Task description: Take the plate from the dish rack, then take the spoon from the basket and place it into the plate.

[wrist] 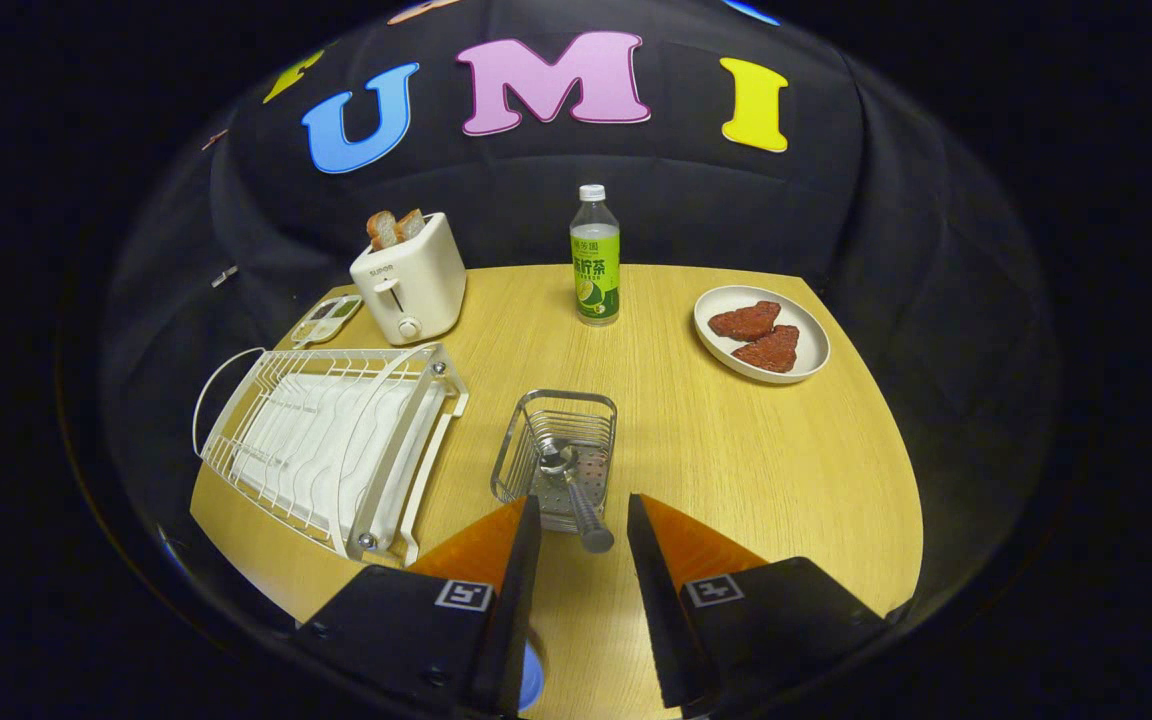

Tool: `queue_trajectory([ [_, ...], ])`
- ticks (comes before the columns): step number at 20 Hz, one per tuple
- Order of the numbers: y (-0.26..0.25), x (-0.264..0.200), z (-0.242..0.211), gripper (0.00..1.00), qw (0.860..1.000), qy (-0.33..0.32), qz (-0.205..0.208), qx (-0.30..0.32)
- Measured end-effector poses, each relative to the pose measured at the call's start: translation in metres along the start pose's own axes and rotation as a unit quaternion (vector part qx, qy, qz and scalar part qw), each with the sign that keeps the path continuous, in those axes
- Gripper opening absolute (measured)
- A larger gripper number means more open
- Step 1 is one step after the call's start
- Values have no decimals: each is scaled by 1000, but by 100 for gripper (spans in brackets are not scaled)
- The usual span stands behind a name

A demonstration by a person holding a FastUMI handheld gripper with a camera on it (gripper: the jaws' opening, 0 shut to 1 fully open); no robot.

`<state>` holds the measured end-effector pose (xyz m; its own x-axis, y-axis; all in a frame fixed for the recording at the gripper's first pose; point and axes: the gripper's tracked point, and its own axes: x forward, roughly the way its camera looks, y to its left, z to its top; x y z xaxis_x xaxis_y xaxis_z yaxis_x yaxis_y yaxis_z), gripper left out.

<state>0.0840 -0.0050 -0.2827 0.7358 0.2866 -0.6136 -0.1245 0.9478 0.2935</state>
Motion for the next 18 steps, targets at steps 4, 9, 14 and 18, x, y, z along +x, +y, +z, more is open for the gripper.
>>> queue_trajectory([
  [4,1,9,-5,36,1000,10,-6,-15],
  [9,8,6,-6,14,1000,21,3,5],
  [14,9,-5,4,11,1000,8,-2,21],
  [18,5,-22,11,11,1000,0,-7,23],
])
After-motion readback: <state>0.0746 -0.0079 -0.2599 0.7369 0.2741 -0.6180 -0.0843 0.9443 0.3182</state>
